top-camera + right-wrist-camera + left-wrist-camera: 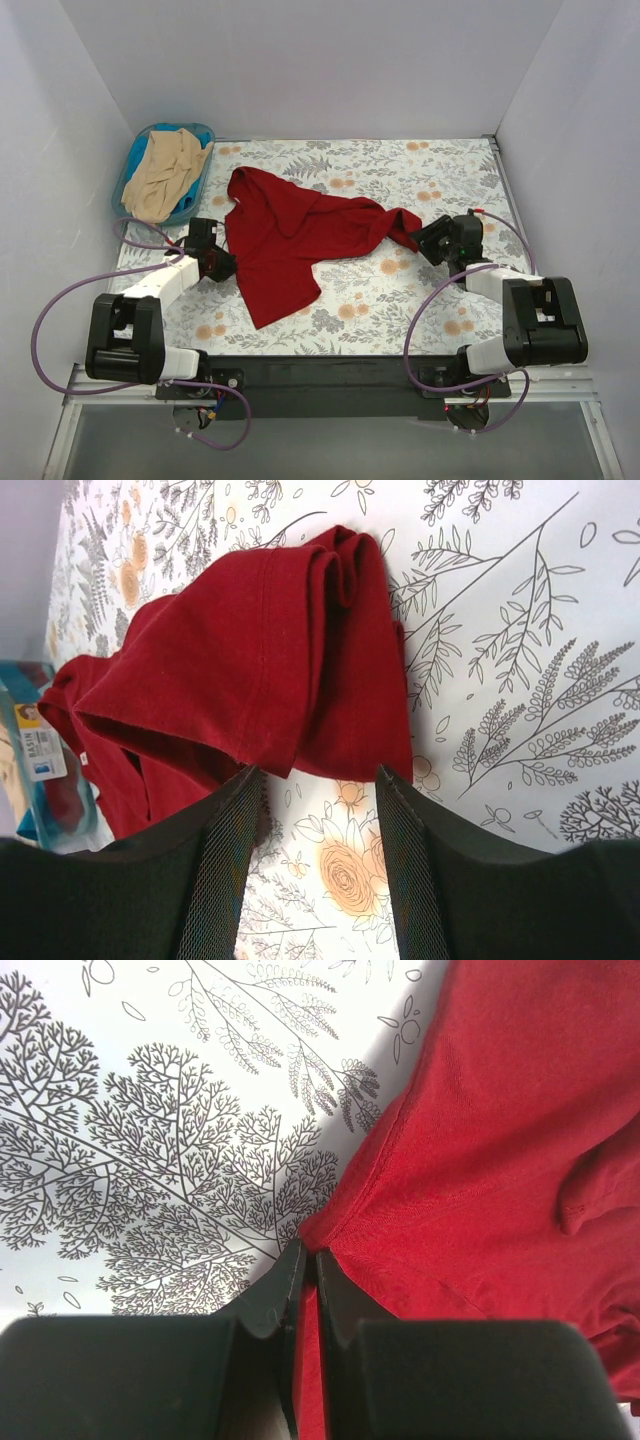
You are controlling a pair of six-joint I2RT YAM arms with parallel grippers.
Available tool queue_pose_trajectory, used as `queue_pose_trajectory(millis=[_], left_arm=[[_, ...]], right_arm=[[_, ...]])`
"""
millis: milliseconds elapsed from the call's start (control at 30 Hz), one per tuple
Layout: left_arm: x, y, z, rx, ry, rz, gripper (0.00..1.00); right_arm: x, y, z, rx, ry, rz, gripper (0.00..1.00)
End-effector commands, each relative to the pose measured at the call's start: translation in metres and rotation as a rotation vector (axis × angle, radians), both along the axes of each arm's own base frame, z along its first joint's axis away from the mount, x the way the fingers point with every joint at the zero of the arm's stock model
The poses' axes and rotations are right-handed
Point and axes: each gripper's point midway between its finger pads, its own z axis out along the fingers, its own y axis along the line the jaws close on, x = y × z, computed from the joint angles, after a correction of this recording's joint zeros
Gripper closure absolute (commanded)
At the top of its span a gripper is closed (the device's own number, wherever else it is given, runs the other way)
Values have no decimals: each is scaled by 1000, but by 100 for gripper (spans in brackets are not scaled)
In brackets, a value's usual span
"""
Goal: Fold and stack the t-shirts
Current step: Flatten the tshirt out
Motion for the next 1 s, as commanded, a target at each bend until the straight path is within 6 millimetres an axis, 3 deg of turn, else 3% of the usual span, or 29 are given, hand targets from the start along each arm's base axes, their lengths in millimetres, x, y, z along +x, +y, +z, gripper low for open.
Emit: queue_pose_trajectory(millis=[0,300,967], left_arm=[[2,7,7,24,-26,-2,100],[4,9,9,29,-31,-7,100],[8,10,6,30,-21,-11,100]], right_arm=[[14,0,30,57,-120,-38,44],[17,7,35,118,-135,-30,47],[29,12,19,138,-112,-17,52]])
